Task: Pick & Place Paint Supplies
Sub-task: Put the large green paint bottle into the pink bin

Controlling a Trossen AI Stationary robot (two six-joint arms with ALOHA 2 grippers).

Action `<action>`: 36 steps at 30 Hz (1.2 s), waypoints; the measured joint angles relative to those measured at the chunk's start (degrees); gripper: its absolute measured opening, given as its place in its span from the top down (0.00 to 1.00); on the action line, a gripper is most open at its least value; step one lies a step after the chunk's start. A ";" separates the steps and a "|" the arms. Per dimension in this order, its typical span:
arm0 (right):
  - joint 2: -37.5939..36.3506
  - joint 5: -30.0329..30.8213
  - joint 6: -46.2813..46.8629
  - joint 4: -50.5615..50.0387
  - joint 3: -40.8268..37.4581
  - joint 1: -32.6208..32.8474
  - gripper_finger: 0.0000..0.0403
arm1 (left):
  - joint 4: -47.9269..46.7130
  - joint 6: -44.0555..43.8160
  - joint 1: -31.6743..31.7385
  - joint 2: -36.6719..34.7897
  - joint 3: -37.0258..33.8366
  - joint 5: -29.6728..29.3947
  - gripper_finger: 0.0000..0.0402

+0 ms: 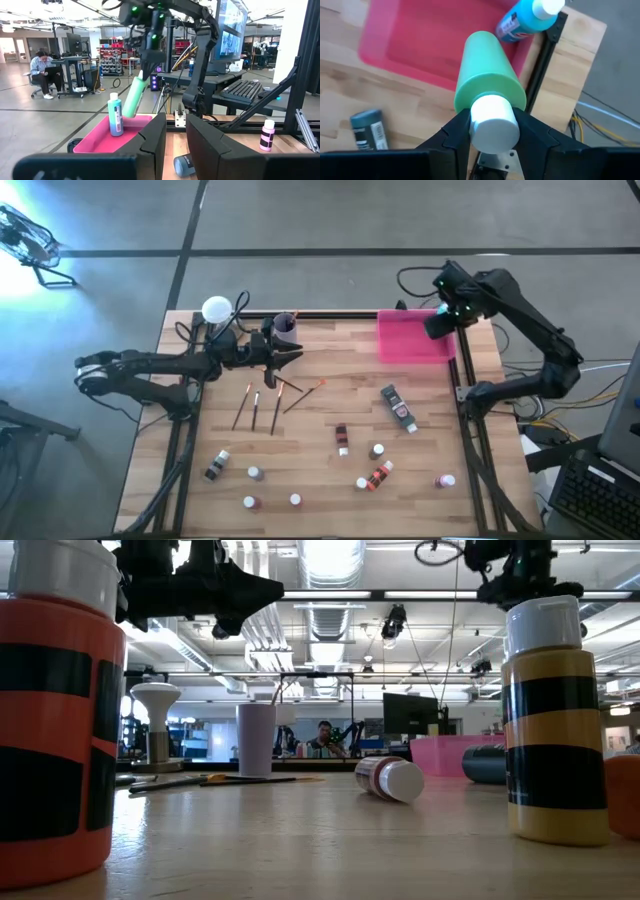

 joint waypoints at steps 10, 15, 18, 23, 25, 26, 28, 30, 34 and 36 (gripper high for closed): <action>4.60 -2.25 4.21 -0.03 0.68 -2.80 0.71 | -0.13 0.00 0.00 0.00 0.00 0.00 0.80; 6.57 -4.53 10.07 0.32 0.63 -4.11 0.71 | -0.16 -0.69 0.00 0.00 0.00 0.02 0.80; 8.59 -4.53 14.37 0.28 0.63 -5.03 0.70 | -0.16 -0.89 0.00 0.00 0.00 0.11 0.80; 12.39 -5.14 20.07 0.96 0.61 -6.61 0.70 | -0.18 -1.79 0.00 0.00 -0.01 0.22 0.80; 13.81 -5.88 21.76 2.30 0.61 -7.06 0.71 | -0.22 -2.06 0.00 0.00 -0.01 0.22 0.80; 14.49 -6.63 22.59 3.43 0.61 -7.27 0.71 | -0.21 -2.06 0.00 0.00 -0.01 0.22 0.80; 16.02 -8.85 23.78 6.83 0.59 -7.75 0.71 | -0.20 -2.06 0.00 0.00 -0.02 0.22 0.80; 17.74 -11.47 23.97 9.96 0.79 -8.48 0.71 | -0.20 -2.06 0.00 0.00 -0.02 0.22 0.80; 21.04 -12.65 24.22 10.45 1.95 -10.50 0.69 | -0.25 -2.09 0.00 0.00 -0.02 0.22 0.80; 22.11 -12.55 24.34 9.18 1.88 -11.76 0.69 | -0.31 -2.12 0.00 0.00 -0.02 0.22 0.80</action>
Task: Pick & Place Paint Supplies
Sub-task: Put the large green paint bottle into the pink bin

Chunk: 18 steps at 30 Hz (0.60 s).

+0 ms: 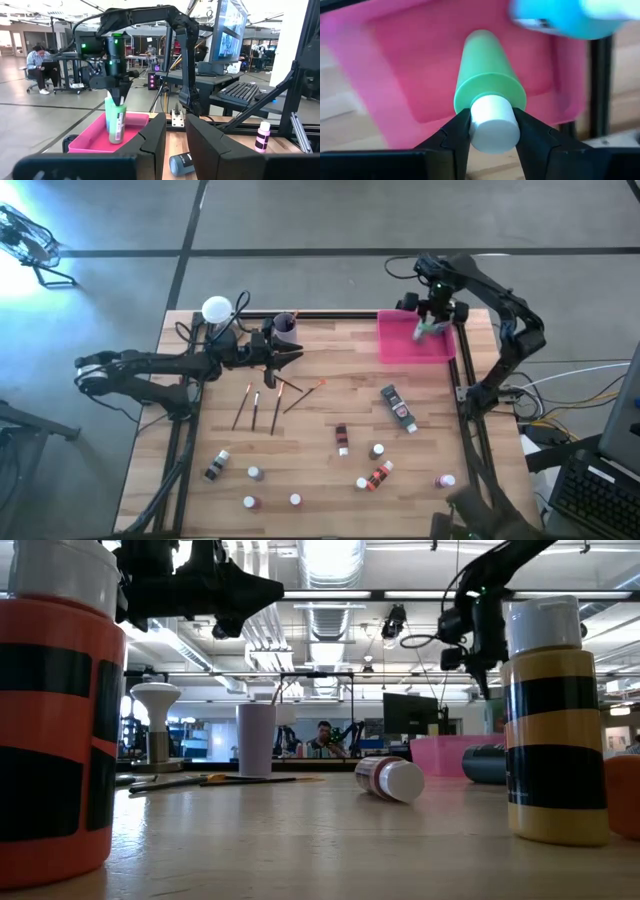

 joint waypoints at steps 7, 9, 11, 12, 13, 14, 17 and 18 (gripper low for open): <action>0.45 -0.52 -1.34 1.19 0.13 -3.17 0.71 | -0.22 0.08 0.02 0.00 0.00 0.02 0.80; 0.45 -1.80 -1.57 1.58 0.39 -3.65 0.70 | -0.21 0.11 0.02 0.00 0.00 0.02 0.80; 0.45 -2.72 -2.10 2.23 0.91 -4.03 0.68 | -0.19 0.11 0.02 0.00 0.00 0.02 0.80; 0.45 -2.86 -2.42 2.73 1.25 -4.05 0.68 | -0.19 0.11 0.02 0.00 0.00 0.02 0.80; 0.43 -2.76 -2.82 3.31 1.55 -4.05 0.68 | -0.19 0.12 0.02 0.00 0.00 0.02 0.80; 0.39 -2.62 -3.12 4.01 1.76 -4.05 0.68 | -0.19 0.13 0.02 0.00 0.00 0.02 0.80; 0.39 -2.62 -3.65 7.12 2.00 -4.20 0.71 | -0.17 0.13 0.02 0.00 0.00 0.01 0.80; 0.39 -2.61 -4.00 7.90 2.12 -4.49 0.71 | -0.15 0.13 0.02 0.00 0.00 0.02 0.80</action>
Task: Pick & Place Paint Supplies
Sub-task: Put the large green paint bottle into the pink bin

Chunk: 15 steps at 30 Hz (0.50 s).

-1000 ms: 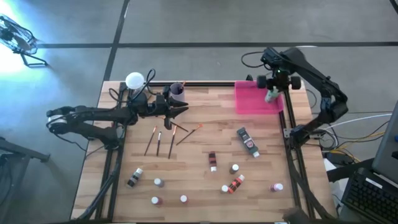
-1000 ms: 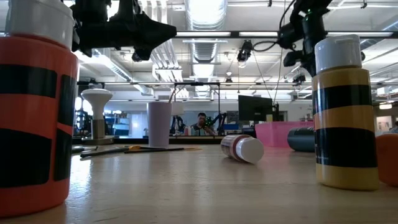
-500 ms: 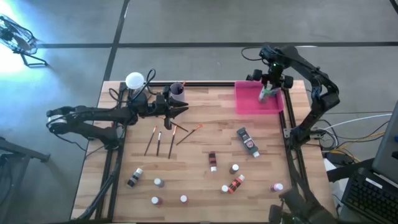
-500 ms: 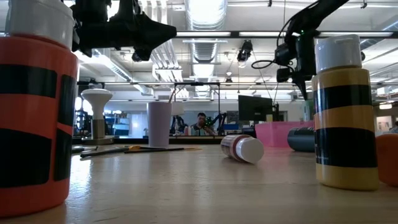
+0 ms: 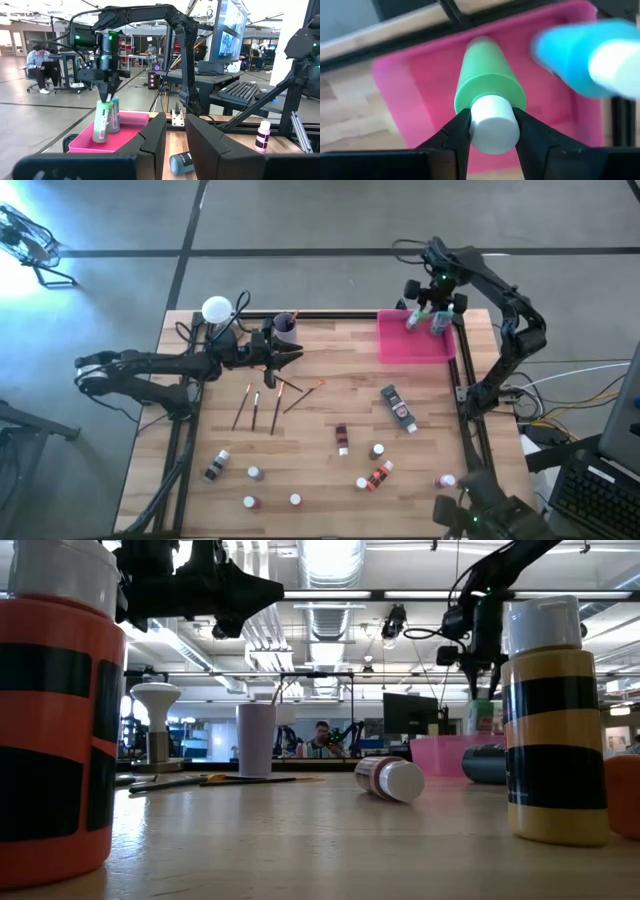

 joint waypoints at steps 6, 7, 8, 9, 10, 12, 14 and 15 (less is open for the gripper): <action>1.13 -0.01 -2.10 0.16 0.48 -1.64 0.71 | 0.08 0.02 0.00 0.00 -0.02 0.00 0.80; 1.34 0.11 -2.32 0.16 0.49 -1.64 0.70 | 0.11 0.02 0.00 0.00 -0.02 0.00 0.80; 1.56 0.19 -2.49 0.08 0.62 -1.62 0.69 | 0.12 0.03 0.00 0.00 -0.02 -0.01 0.80; 1.81 0.24 -2.63 0.12 0.69 -1.61 0.69 | 0.11 0.04 0.00 0.00 -0.02 0.00 0.80; 2.00 0.38 -2.69 0.20 0.72 -1.58 0.69 | 0.11 0.04 0.00 0.00 -0.02 0.00 0.80; 2.18 0.74 -2.67 0.23 0.76 -1.50 0.70 | 0.11 0.04 0.00 0.00 -0.02 0.00 0.80; 2.23 0.93 -2.44 0.32 0.78 -1.53 0.71 | 0.11 0.04 0.00 0.00 -0.02 -0.01 0.80; 2.23 0.99 -2.27 0.38 0.78 -1.53 0.71 | 0.10 0.04 0.00 0.00 -0.04 -0.02 0.80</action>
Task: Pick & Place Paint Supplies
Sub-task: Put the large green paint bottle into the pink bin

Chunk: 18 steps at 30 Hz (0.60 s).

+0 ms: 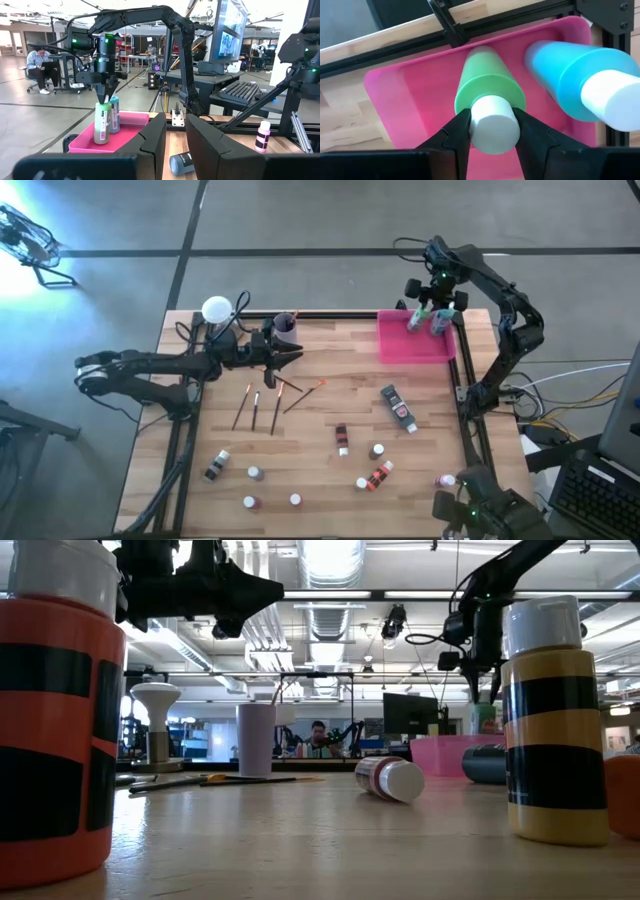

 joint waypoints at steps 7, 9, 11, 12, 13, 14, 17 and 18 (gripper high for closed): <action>0.07 1.28 3.03 0.97 0.00 0.00 0.69 | -0.03 0.00 0.00 0.00 -0.03 0.01 0.80; 0.07 1.56 3.72 1.11 0.00 0.00 0.69 | -0.05 0.00 0.00 0.00 -0.02 0.02 0.80; 0.07 2.00 4.79 1.12 0.00 0.04 0.70 | -0.05 0.00 -0.01 0.00 -0.03 0.02 0.80; 0.07 2.50 5.58 1.10 0.00 0.21 0.71 | -0.07 0.00 -0.02 0.00 -0.02 0.00 0.80; 0.07 2.95 6.33 0.99 0.00 0.47 0.71 | -0.11 -0.04 -0.01 0.00 -0.01 0.01 0.80; 0.07 3.32 7.02 0.76 0.00 0.61 0.71 | -0.15 -0.07 -0.01 0.00 -0.02 0.01 0.80; 0.07 4.04 7.79 0.14 0.00 0.92 0.71 | -0.41 -0.07 -0.02 0.00 -0.01 0.00 0.80; 0.07 4.25 8.03 -0.06 0.00 1.00 0.71 | -0.69 -0.07 -0.02 0.00 -0.03 0.02 0.80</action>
